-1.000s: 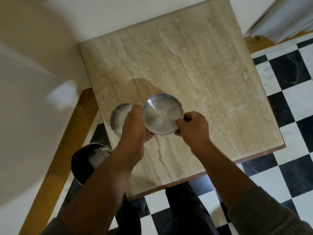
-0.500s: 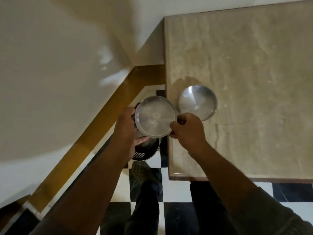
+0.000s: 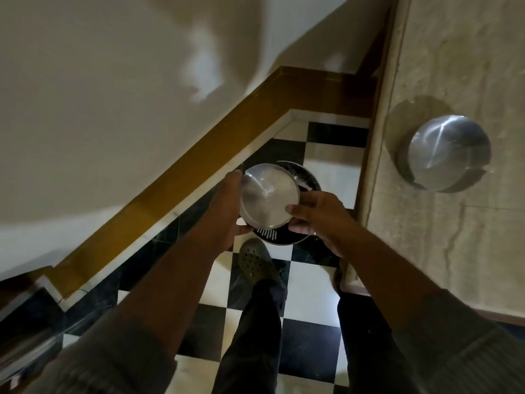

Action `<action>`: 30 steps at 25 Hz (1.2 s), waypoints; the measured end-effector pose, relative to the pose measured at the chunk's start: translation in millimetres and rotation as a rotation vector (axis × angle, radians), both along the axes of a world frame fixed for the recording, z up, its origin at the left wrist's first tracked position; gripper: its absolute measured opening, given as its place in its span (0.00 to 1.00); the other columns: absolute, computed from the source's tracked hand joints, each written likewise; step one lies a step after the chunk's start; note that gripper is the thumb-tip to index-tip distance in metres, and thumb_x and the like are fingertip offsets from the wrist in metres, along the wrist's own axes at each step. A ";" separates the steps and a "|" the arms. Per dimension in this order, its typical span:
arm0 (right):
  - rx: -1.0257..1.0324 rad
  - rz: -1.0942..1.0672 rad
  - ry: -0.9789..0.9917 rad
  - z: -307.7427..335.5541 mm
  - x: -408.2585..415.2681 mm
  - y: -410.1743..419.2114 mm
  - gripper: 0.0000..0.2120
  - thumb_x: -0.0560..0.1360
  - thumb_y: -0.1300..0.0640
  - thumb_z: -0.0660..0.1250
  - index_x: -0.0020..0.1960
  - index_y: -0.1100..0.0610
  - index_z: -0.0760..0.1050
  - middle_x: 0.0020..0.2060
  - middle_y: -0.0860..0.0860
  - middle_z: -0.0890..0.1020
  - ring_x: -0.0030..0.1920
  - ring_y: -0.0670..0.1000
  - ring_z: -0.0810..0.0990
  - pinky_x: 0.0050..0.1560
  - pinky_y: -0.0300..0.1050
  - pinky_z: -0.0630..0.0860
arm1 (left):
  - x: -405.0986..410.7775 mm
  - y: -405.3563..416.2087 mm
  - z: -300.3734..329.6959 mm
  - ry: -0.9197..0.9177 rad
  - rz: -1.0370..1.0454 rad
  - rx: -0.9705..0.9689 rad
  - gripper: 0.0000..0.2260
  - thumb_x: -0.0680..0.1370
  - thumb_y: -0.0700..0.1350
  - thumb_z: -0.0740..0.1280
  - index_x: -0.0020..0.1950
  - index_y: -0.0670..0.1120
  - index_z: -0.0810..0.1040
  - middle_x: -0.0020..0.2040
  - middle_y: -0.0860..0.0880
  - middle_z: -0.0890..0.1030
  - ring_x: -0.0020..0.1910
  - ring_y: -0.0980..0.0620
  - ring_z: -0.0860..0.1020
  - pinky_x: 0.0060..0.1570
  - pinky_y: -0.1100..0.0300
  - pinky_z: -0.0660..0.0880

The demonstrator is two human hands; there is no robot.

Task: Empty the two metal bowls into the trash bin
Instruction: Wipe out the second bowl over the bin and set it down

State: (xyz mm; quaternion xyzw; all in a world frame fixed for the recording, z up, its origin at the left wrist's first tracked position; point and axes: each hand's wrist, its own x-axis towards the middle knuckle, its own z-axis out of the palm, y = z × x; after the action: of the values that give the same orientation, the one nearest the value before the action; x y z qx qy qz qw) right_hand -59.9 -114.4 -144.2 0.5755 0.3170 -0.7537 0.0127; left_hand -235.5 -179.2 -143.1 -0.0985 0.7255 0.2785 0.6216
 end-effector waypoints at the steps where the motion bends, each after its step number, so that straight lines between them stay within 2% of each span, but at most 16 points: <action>1: 0.078 0.061 -0.008 0.5 -0.8 0.7 0.14 0.75 0.65 0.70 0.60 0.57 0.77 0.54 0.54 0.82 0.52 0.53 0.83 0.50 0.44 0.84 | -7.5 -0.8 -4.6 -0.044 -0.046 0.011 0.33 0.77 0.67 0.59 0.78 0.52 0.66 0.75 0.41 0.71 0.70 0.35 0.72 0.65 0.37 0.73; 3: 0.407 0.286 -0.064 0.8 2.0 4.6 0.12 0.73 0.62 0.73 0.53 0.51 0.76 0.51 0.48 0.79 0.52 0.49 0.80 0.52 0.40 0.80 | -24.2 6.3 -5.5 -0.141 -0.177 0.055 0.43 0.71 0.72 0.64 0.78 0.49 0.64 0.74 0.40 0.72 0.69 0.35 0.74 0.68 0.36 0.70; 6: 0.959 0.604 -0.072 0.7 11.0 11.3 0.20 0.70 0.57 0.76 0.59 0.54 0.75 0.56 0.52 0.77 0.57 0.49 0.74 0.59 0.38 0.70 | -45.2 35.9 0.7 -0.201 -0.575 0.182 0.48 0.62 0.63 0.79 0.76 0.48 0.65 0.70 0.41 0.74 0.66 0.38 0.76 0.67 0.38 0.72; 8: 1.220 0.750 -0.015 -4.1 11.8 16.7 0.21 0.70 0.55 0.71 0.62 0.56 0.76 0.59 0.56 0.77 0.61 0.54 0.72 0.62 0.38 0.63 | -47.6 59.5 2.7 -0.164 -0.889 0.212 0.57 0.56 0.56 0.83 0.80 0.53 0.59 0.74 0.42 0.70 0.67 0.40 0.74 0.62 0.44 0.76; 10: 1.361 0.857 0.033 -10.9 6.6 20.2 0.18 0.72 0.52 0.67 0.60 0.56 0.77 0.60 0.59 0.78 0.63 0.56 0.72 0.65 0.41 0.62 | -42.2 74.3 -1.3 -0.047 -1.179 0.221 0.65 0.51 0.59 0.84 0.81 0.58 0.51 0.78 0.44 0.67 0.71 0.40 0.71 0.63 0.44 0.76; 12: 1.422 0.903 0.039 -16.9 0.5 16.5 0.18 0.74 0.50 0.65 0.59 0.58 0.79 0.60 0.60 0.79 0.63 0.59 0.75 0.66 0.49 0.68 | -35.4 75.4 -8.8 0.049 -1.332 0.260 0.69 0.49 0.63 0.83 0.82 0.60 0.47 0.81 0.47 0.62 0.76 0.41 0.66 0.68 0.42 0.72; 15: 1.442 0.858 -0.036 -27.6 3.4 8.1 0.23 0.73 0.47 0.68 0.62 0.62 0.77 0.63 0.63 0.78 0.67 0.59 0.71 0.67 0.56 0.73 | -29.4 59.5 -21.9 0.242 -1.357 0.317 0.70 0.53 0.62 0.82 0.83 0.54 0.41 0.82 0.46 0.58 0.78 0.42 0.63 0.71 0.43 0.70; 17: 1.361 0.881 -0.117 -30.7 10.3 6.0 0.39 0.69 0.45 0.75 0.72 0.62 0.65 0.73 0.65 0.68 0.76 0.61 0.61 0.72 0.60 0.65 | -27.2 42.4 -27.0 0.462 -1.384 0.408 0.69 0.56 0.62 0.83 0.83 0.50 0.40 0.80 0.45 0.58 0.76 0.42 0.64 0.69 0.43 0.70; 19: 1.309 0.864 -0.150 -20.6 20.7 10.9 0.51 0.68 0.39 0.74 0.77 0.61 0.51 0.79 0.64 0.53 0.80 0.60 0.46 0.77 0.59 0.52 | -25.3 26.6 -33.5 0.612 -1.394 0.499 0.69 0.56 0.63 0.82 0.82 0.47 0.40 0.79 0.44 0.60 0.74 0.42 0.64 0.68 0.43 0.71; 21: 1.423 0.719 -0.102 5.6 23.9 22.6 0.53 0.69 0.34 0.70 0.77 0.64 0.47 0.78 0.65 0.47 0.79 0.58 0.39 0.79 0.53 0.45 | -22.0 15.3 -39.5 0.665 -1.377 0.543 0.70 0.56 0.63 0.83 0.83 0.45 0.41 0.79 0.44 0.60 0.74 0.43 0.63 0.69 0.46 0.69; 23: 1.628 0.608 -0.054 25.5 22.3 26.2 0.55 0.68 0.31 0.70 0.75 0.65 0.47 0.77 0.66 0.48 0.78 0.59 0.39 0.79 0.56 0.44 | -15.1 10.9 -42.5 0.704 -1.349 0.605 0.69 0.56 0.63 0.82 0.83 0.43 0.42 0.79 0.43 0.61 0.74 0.44 0.62 0.69 0.49 0.65; 24: 1.705 0.690 -0.053 23.3 20.7 23.2 0.57 0.67 0.30 0.70 0.76 0.65 0.46 0.77 0.65 0.48 0.78 0.60 0.40 0.79 0.60 0.44 | -10.3 10.4 -42.3 0.716 -1.316 0.645 0.69 0.56 0.63 0.82 0.83 0.43 0.44 0.78 0.43 0.61 0.74 0.44 0.62 0.69 0.49 0.64; 25: 1.723 0.891 -0.069 12.8 18.2 16.8 0.60 0.64 0.28 0.71 0.77 0.63 0.46 0.77 0.63 0.49 0.78 0.61 0.41 0.78 0.62 0.45 | -6.5 10.2 -42.3 0.721 -1.272 0.678 0.67 0.56 0.61 0.82 0.83 0.43 0.45 0.78 0.43 0.62 0.75 0.44 0.62 0.70 0.48 0.64; 27: 1.559 1.358 -0.108 -18.3 12.8 0.8 0.62 0.58 0.27 0.73 0.78 0.59 0.52 0.79 0.61 0.53 0.78 0.65 0.48 0.76 0.67 0.53 | -1.4 10.5 -41.2 0.720 -1.225 0.701 0.64 0.57 0.59 0.82 0.83 0.43 0.48 0.77 0.43 0.64 0.75 0.45 0.62 0.72 0.47 0.63; 28: 1.454 1.464 -0.111 -29.2 12.6 -1.2 0.61 0.59 0.28 0.73 0.78 0.59 0.52 0.79 0.61 0.54 0.78 0.65 0.50 0.76 0.67 0.56 | -0.3 8.1 -41.9 0.714 -1.220 0.697 0.63 0.58 0.59 0.81 0.82 0.42 0.49 0.77 0.42 0.65 0.75 0.46 0.62 0.72 0.47 0.63; 30: 1.417 1.439 -0.112 -32.1 9.3 9.6 0.60 0.62 0.28 0.70 0.79 0.61 0.50 0.79 0.61 0.50 0.79 0.64 0.49 0.77 0.64 0.53 | -3.7 1.9 -46.9 0.749 -1.193 0.700 0.63 0.58 0.63 0.78 0.82 0.40 0.50 0.78 0.40 0.64 0.76 0.43 0.62 0.72 0.44 0.64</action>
State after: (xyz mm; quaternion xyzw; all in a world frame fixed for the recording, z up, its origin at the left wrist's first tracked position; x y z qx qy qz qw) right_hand -50.7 -104.8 -176.3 0.1571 0.9622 -0.1773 0.1344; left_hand -239.2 -177.4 -190.0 0.6095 0.6872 0.1248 0.3752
